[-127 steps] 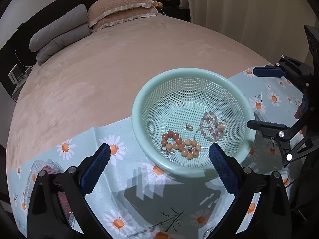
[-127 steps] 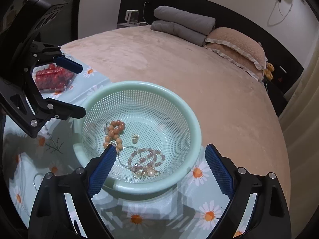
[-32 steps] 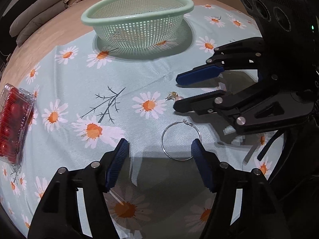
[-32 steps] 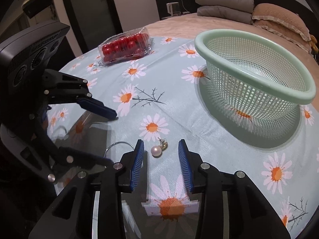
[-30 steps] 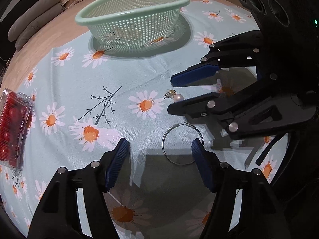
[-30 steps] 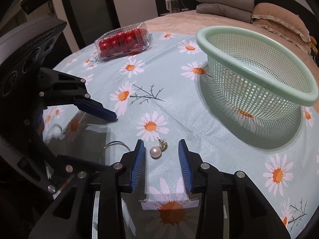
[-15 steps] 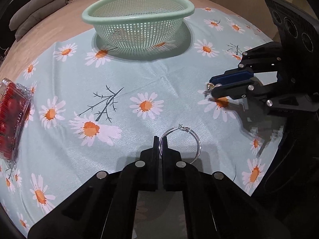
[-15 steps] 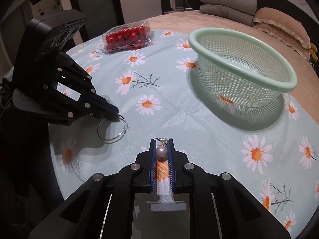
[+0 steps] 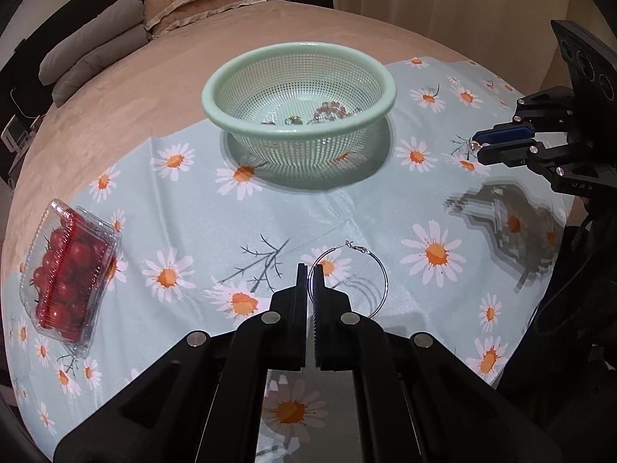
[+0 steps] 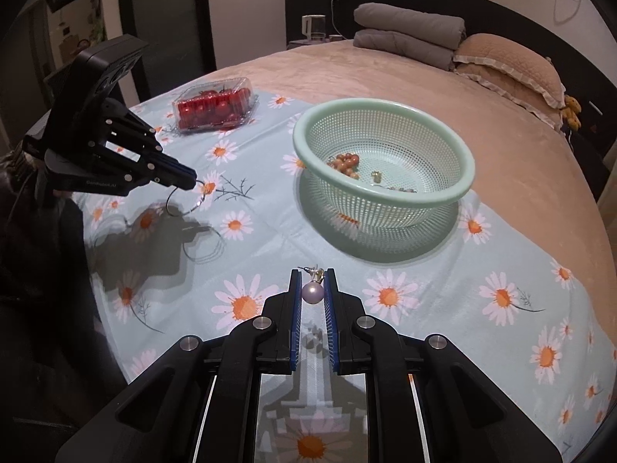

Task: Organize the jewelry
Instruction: 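Carry the hoop and pearl earring over the basket with both grippers, then open both grippers to drop the hoop and pearl earring into the basket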

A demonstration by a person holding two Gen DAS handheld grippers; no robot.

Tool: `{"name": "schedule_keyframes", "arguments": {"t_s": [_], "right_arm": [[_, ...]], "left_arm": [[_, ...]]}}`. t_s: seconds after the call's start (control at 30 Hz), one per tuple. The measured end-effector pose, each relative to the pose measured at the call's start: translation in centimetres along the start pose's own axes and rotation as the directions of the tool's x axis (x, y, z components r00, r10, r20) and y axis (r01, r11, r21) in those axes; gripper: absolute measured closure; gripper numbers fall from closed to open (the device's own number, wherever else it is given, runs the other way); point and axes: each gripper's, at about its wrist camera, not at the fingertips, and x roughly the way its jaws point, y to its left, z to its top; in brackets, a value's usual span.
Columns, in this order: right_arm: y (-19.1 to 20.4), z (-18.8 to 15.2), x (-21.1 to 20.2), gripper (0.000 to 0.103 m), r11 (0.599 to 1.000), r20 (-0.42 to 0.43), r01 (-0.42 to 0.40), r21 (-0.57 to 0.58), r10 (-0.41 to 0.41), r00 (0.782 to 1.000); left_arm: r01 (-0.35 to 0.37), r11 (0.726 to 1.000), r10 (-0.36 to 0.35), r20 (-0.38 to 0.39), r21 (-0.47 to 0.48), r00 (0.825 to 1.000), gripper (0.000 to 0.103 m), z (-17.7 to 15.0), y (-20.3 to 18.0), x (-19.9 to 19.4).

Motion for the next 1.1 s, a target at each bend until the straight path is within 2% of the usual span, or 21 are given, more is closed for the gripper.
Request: {"name": "schedule_keyframes", "arguments": {"t_s": [0.3, 0.57, 0.87, 1.1], "right_arm": [[-1.3, 2.9, -1.7, 0.092, 0.998, 0.026, 0.054, -0.038, -0.053, 0.998], [-2.0, 6.8, -1.0, 0.092, 0.99, 0.031, 0.085, -0.113, -0.082, 0.996], [-4.6, 9.7, 1.9, 0.092, 0.991, 0.068, 0.074, -0.109, -0.067, 0.995], [-7.0, 10.2, 6.3, 0.092, 0.995, 0.042, 0.056, -0.077, -0.053, 0.998]], "left_arm": [[-0.039, 0.999, 0.039, 0.067, -0.006, 0.997, 0.1, 3.8, 2.6, -2.2], [-0.053, 0.998, 0.05, 0.091, 0.028, 0.995, 0.1, 7.8, 3.4, -2.1], [-0.012, 0.997, 0.007, 0.062, 0.081, 0.998, 0.1, 11.5, 3.5, 2.0], [0.026, 0.994, -0.028, 0.018, 0.102, 0.999, 0.1, 13.3, 4.0, 6.6]]}}
